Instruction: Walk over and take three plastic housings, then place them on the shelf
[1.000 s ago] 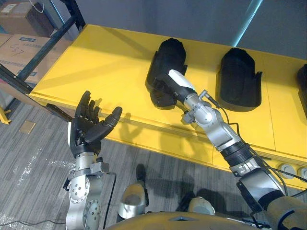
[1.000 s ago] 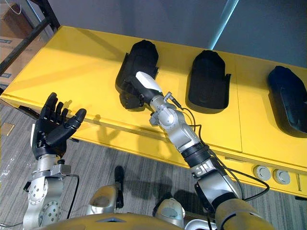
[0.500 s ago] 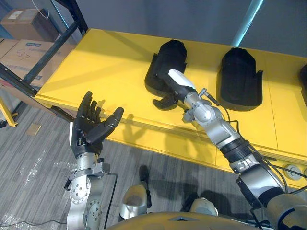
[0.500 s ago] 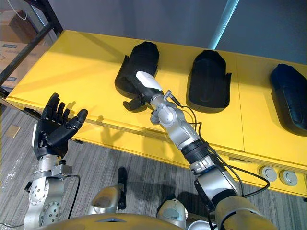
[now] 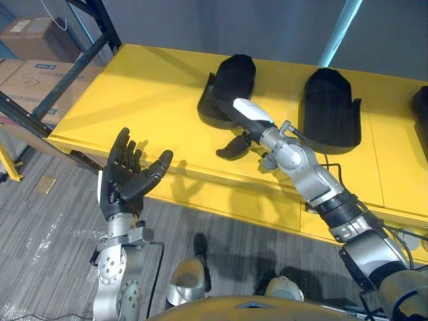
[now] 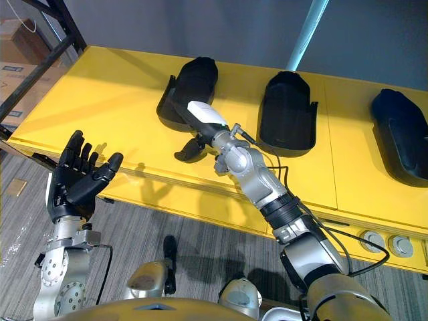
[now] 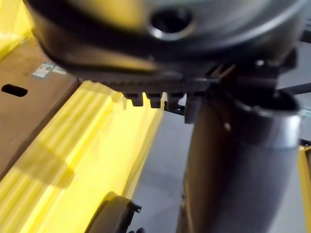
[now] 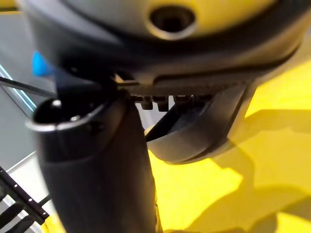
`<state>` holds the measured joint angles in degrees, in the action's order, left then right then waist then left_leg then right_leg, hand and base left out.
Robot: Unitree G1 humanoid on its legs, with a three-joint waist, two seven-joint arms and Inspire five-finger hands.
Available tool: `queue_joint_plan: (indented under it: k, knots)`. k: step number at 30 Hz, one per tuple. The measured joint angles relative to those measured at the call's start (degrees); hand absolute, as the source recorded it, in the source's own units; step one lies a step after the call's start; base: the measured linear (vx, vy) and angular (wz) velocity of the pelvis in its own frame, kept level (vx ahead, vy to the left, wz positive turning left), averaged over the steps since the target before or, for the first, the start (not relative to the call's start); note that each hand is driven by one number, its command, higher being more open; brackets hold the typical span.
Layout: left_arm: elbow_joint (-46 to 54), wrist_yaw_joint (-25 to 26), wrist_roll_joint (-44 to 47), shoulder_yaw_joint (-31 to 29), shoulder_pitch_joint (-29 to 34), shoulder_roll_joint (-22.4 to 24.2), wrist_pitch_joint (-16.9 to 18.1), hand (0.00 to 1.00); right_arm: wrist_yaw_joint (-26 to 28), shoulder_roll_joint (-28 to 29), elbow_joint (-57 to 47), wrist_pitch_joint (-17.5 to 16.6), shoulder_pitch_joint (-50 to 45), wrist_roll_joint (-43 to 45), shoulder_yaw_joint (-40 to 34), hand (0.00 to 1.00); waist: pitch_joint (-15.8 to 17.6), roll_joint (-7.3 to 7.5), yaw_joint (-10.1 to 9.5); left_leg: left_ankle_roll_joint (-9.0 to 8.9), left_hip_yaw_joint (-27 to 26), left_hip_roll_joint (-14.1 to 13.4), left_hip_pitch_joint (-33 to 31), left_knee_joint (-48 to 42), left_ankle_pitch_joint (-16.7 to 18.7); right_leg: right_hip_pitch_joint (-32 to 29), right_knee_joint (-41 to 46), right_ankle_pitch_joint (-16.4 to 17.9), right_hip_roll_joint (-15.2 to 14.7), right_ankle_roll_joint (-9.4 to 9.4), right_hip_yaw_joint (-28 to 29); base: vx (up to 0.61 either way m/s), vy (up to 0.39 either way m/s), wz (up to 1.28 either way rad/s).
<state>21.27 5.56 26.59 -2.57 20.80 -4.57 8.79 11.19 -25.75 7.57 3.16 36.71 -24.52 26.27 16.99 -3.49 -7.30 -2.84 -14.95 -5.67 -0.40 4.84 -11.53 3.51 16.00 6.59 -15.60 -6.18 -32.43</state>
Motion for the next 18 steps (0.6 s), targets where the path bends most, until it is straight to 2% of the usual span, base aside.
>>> queue_joint_plan:
  k: [4,7,13,18]
  knots:
    - [-0.19,-0.15,0.00,-0.01,0.05,-0.55,-0.14,1.00,-0.45,-1.24,-5.63,-0.30,-1.26,0.10,-0.13,1.00,-0.98,0.82,-0.01,0.07,-0.49,-0.10,0.69,0.01,0.06,1.04,-1.76,-0.61,0.78,-0.25,0.24,0.03,-0.020,-0.05]
    - [-0.73,-0.59,0.00,-0.05,0.11,-0.92,-0.19,1.00,-0.53,-1.42,-10.26,-1.33,-2.79,0.19,-0.42,1.00,-2.95,1.70,0.30,-0.02,-0.87,-0.09,1.15,0.02,0.47,1.85,-3.10,-0.94,1.11,-0.52,0.41,0.05,-0.033,-0.06]
    - [-0.73,-0.97,-0.01,-0.08,-0.05,-1.05,-0.32,1.00,-0.38,-1.79,-17.38,-2.83,-5.67,0.44,-2.19,1.00,-4.59,2.08,1.24,-0.05,-1.71,-0.19,2.42,0.09,1.18,3.93,-6.67,-2.57,2.07,-0.77,0.82,0.02,-0.019,-0.08]
    - [-0.72,-2.32,-0.02,-0.17,-0.20,-1.28,-0.71,1.00,4.45,-3.77,-19.69,-4.06,-9.07,3.33,-2.16,1.00,-6.11,2.16,1.38,-0.20,-2.26,-0.28,3.01,0.24,1.88,5.44,-9.37,-3.92,2.92,-0.88,1.08,0.00,-0.004,-0.05]
